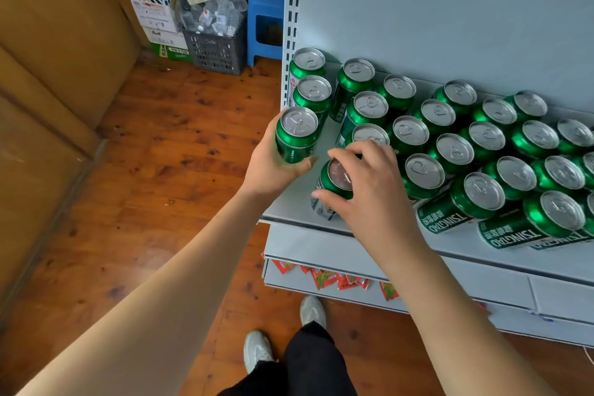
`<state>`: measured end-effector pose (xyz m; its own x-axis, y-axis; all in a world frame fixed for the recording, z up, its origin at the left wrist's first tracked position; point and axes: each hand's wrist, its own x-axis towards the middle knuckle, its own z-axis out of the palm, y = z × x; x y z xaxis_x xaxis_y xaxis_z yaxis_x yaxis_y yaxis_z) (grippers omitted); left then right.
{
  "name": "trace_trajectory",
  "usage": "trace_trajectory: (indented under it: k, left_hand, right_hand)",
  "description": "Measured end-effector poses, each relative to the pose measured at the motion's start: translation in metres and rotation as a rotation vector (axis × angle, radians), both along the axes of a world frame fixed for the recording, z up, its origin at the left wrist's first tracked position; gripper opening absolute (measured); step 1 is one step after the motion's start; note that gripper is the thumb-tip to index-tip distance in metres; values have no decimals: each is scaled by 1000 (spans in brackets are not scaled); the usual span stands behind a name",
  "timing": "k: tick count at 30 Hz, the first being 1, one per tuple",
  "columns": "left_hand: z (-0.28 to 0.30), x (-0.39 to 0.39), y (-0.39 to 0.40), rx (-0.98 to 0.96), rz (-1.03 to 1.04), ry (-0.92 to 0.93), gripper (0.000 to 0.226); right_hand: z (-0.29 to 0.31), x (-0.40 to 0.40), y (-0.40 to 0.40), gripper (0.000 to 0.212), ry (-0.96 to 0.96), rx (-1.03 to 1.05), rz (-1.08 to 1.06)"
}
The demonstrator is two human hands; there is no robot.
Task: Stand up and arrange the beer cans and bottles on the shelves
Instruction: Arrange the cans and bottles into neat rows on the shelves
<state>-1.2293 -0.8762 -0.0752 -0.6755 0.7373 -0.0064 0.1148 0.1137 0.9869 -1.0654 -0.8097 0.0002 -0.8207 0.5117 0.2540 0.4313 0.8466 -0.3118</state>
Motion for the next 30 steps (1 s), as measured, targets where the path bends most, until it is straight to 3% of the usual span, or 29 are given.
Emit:
trace_trajectory:
  k: [4, 6, 8, 12, 14, 20, 25, 28, 30]
  left_hand:
    - [5, 1, -1, -24, -75, -94, 116]
    - [8, -1, -6, -66, -111, -118, 124]
    - [7, -1, -12, -108, -105, -79, 125]
    - [5, 4, -15, -136, -41, -17, 116]
    - [6, 5, -12, -132, -13, -26, 113]
    - [19, 5, -8, -124, 3, 4, 107]
    - [21, 0, -8, -121, -36, 58, 91]
    - [21, -1, -10, -155, -47, 63, 87]
    - [18, 1, -9, -164, -42, 78, 80]
  right_hand:
    - [14, -3, 15, 64, 63, -53, 27]
    - [27, -11, 38, 54, 169, -80, -45]
    - [37, -31, 76, 47, 140, -74, -190]
    - [43, -89, 128, 61, -285, -21, -309]
    - [40, -108, 136, 60, -395, -37, -300]
    - [34, -121, 132, 53, -244, -91, -373]
    - [33, -104, 126, 56, -179, -76, -263]
    - [53, -84, 119, 66, -412, 144, -202]
    - [57, -77, 117, 61, -568, 101, -158]
